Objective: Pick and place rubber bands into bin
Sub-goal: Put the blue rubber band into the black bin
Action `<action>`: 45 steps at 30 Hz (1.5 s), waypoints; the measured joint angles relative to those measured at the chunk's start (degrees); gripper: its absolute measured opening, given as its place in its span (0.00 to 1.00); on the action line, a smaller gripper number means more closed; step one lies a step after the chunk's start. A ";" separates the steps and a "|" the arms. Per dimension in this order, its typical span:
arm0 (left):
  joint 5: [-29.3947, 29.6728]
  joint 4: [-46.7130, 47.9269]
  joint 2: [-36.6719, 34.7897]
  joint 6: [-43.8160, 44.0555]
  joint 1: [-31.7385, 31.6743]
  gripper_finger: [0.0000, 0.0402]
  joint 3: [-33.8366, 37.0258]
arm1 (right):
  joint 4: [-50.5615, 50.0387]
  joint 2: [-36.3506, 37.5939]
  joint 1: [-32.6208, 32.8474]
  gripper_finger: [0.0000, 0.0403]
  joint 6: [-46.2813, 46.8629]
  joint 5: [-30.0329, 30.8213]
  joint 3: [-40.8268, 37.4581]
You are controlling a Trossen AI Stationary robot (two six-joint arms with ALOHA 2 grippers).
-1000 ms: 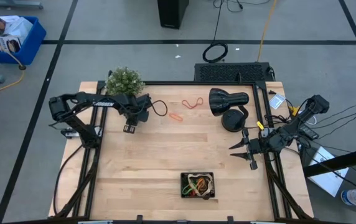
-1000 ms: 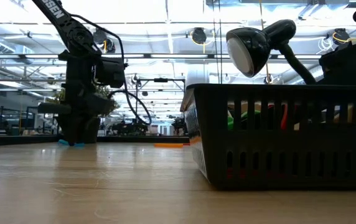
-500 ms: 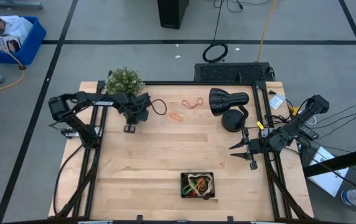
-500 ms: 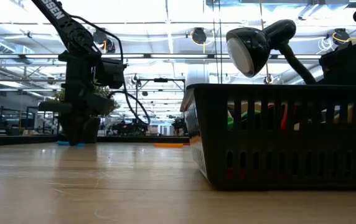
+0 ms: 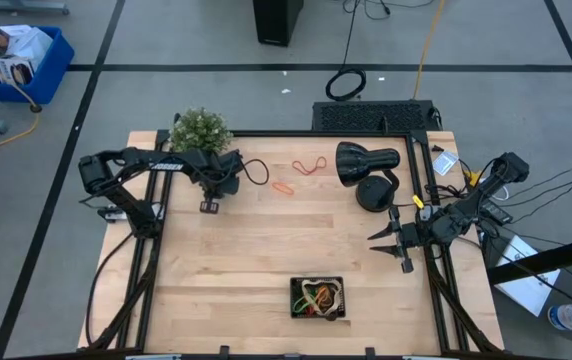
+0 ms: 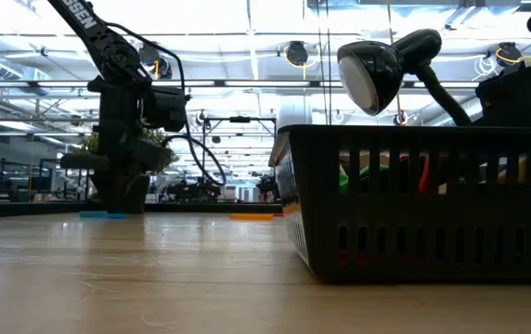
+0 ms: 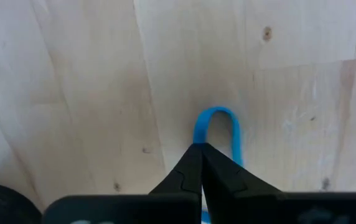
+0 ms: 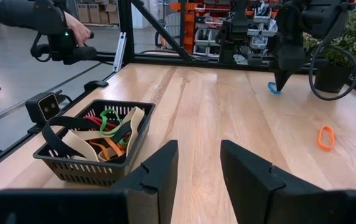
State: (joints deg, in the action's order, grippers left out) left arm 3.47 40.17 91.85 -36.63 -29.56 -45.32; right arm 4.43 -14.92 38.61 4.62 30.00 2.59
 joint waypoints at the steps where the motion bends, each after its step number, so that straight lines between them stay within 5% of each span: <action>1: 0.00 0.17 0.00 0.63 0.00 0.01 0.00 | 0.00 0.00 0.00 0.29 -0.18 0.00 0.00; 45: 2.53 -0.30 0.00 5.02 0.09 0.21 0.00 | 0.02 0.02 0.00 0.29 -0.81 0.00 -0.02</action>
State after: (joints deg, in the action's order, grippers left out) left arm 6.00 39.86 91.85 -31.61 -29.47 -45.32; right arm 4.45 -14.90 38.61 3.81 30.00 2.57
